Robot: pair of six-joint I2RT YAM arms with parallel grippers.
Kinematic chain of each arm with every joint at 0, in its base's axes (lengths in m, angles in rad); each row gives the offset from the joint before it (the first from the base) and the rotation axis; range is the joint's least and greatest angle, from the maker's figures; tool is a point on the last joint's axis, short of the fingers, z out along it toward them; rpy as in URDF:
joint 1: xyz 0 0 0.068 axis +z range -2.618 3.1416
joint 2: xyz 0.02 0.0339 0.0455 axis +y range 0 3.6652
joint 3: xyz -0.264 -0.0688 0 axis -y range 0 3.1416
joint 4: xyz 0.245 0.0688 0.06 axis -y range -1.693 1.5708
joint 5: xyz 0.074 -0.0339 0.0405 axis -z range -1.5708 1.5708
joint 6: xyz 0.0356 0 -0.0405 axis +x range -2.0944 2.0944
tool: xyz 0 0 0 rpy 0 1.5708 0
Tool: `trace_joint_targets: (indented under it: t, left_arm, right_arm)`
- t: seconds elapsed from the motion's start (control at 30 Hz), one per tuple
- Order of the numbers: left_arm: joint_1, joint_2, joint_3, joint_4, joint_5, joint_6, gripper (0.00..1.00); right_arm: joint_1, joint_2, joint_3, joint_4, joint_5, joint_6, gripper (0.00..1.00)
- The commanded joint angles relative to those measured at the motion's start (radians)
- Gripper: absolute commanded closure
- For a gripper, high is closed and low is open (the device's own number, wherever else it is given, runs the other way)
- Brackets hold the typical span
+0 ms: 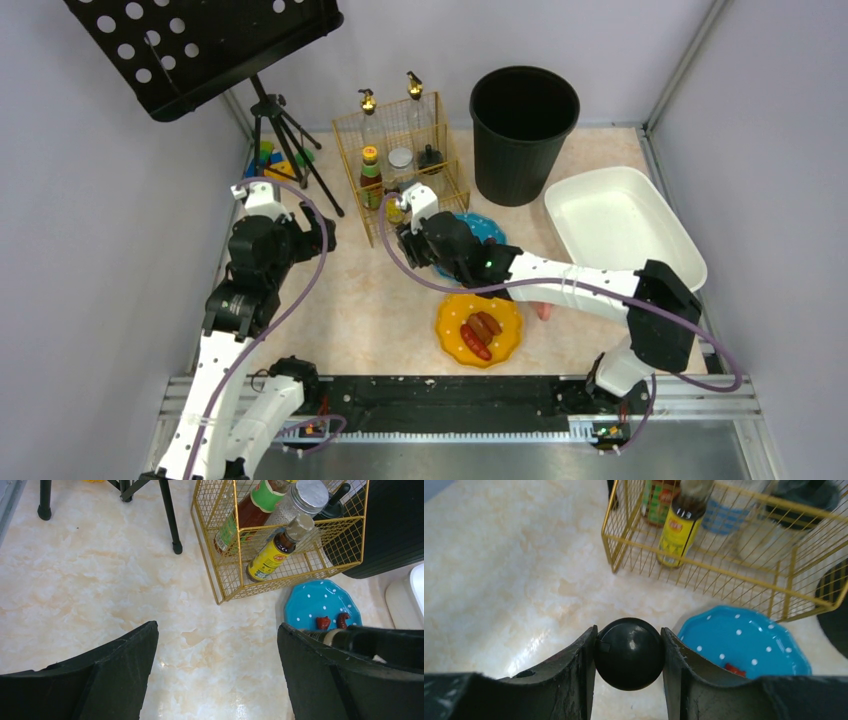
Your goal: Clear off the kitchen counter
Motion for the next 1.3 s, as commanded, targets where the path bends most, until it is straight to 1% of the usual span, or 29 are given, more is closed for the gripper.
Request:
trace_joint_targets:
  t: [0.0, 0.3, 0.4, 0.6, 0.77, 1.27]
  left_arm:
    - [0.005, 0.002, 0.006, 0.032, 0.009, -0.003, 0.07]
    - [0.005, -0.001, 0.007, 0.032, 0.014, -0.005, 0.07]
    - [0.005, -0.003, 0.005, 0.031, 0.018, -0.005, 0.07]
    - [0.005, -0.001, 0.007, 0.032, 0.023, -0.005, 0.07]
    - [0.005, -0.004, 0.007, 0.032, 0.025, -0.006, 0.07]
    - [0.005, -0.007, 0.007, 0.032, 0.037, -0.008, 0.07]
  right_arm:
    - [-0.011, -0.044, 0.111, -0.016, 0.099, -0.041, 1.00]
    - [-0.170, -0.018, 0.224, 0.012, 0.006, 0.000, 1.00]
    - [-0.207, 0.015, 0.271, 0.032, 0.004, -0.005, 1.00]
    - [-0.258, 0.114, 0.385, 0.020, -0.004, -0.003, 1.00]
    - [-0.283, 0.192, 0.442, 0.003, -0.024, 0.023, 1.00]
    - [-0.298, 0.351, 0.467, 0.011, -0.054, 0.054, 1.00]
